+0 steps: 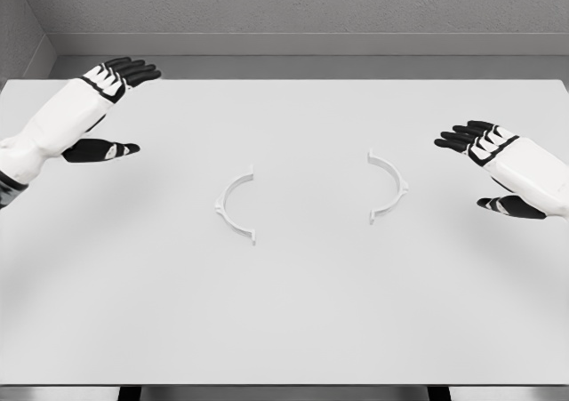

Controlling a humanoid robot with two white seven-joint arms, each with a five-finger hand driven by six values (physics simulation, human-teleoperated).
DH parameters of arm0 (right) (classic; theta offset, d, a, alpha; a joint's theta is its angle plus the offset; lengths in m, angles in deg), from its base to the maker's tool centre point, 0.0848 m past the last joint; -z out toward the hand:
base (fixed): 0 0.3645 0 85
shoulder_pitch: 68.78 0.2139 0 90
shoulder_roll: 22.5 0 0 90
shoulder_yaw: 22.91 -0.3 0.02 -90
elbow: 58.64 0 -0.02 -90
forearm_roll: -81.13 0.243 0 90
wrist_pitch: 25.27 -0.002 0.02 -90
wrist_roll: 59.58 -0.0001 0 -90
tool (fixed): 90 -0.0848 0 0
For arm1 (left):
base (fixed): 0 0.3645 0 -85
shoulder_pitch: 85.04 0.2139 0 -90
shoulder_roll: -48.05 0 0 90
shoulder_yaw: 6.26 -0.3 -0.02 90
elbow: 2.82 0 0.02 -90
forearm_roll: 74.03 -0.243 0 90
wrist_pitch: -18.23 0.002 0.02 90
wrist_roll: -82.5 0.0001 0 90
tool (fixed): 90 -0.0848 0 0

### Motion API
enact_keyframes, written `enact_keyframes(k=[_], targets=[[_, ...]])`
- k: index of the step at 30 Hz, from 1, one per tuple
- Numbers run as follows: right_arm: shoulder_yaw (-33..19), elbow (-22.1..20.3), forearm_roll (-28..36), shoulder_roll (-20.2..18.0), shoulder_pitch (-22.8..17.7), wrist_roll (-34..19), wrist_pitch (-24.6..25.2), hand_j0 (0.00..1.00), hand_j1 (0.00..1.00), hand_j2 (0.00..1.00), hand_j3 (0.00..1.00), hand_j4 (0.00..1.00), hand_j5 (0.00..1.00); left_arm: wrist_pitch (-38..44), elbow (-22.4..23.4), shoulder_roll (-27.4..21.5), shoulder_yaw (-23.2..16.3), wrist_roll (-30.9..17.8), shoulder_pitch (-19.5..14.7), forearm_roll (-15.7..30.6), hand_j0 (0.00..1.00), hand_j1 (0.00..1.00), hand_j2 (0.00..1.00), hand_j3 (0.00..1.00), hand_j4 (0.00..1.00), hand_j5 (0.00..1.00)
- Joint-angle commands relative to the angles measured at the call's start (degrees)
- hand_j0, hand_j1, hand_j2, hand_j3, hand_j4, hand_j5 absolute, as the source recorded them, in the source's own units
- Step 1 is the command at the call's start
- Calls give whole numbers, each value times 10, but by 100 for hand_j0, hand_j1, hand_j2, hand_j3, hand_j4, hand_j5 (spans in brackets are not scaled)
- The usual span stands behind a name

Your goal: Assemble PVC drainage pipe clamps

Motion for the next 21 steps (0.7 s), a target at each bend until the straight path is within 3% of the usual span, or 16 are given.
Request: enact_keyframes(k=[1,4,5,8,10,13,17,21], targets=[[0,0,4,0,0,1,1,100,100,100,100,100,100,0,1,-1,1,0,0,3,100,100,100,100,100,100],[0,1,1,10,5,1,1,100,100,100,100,100,100,0,5,0,-1,1,-1,2,100,100,100,100,100,100],[0,3,-35,28,11,2,1,100,100,100,100,100,100,0,9,2,-5,0,-1,1,100,100,100,100,100,100],[33,25,-118,60,76,0,1,100,100,100,100,100,100,0,26,8,-9,1,3,0,100,100,100,100,100,100],[84,54,-123,59,117,-1,1,100,100,100,100,100,100,0,42,9,-38,0,-1,0,100,100,100,100,100,100],[142,116,-126,60,171,-12,1,100,100,100,100,100,100,0,46,9,-44,0,0,0,100,100,100,100,100,100],[171,164,-150,75,202,-11,2,100,100,100,100,100,100,0,46,9,-72,0,1,0,100,100,100,100,100,100],[189,195,-156,78,221,-11,3,100,100,100,100,100,100,0,45,2,-74,0,4,0,100,100,100,100,100,100]])
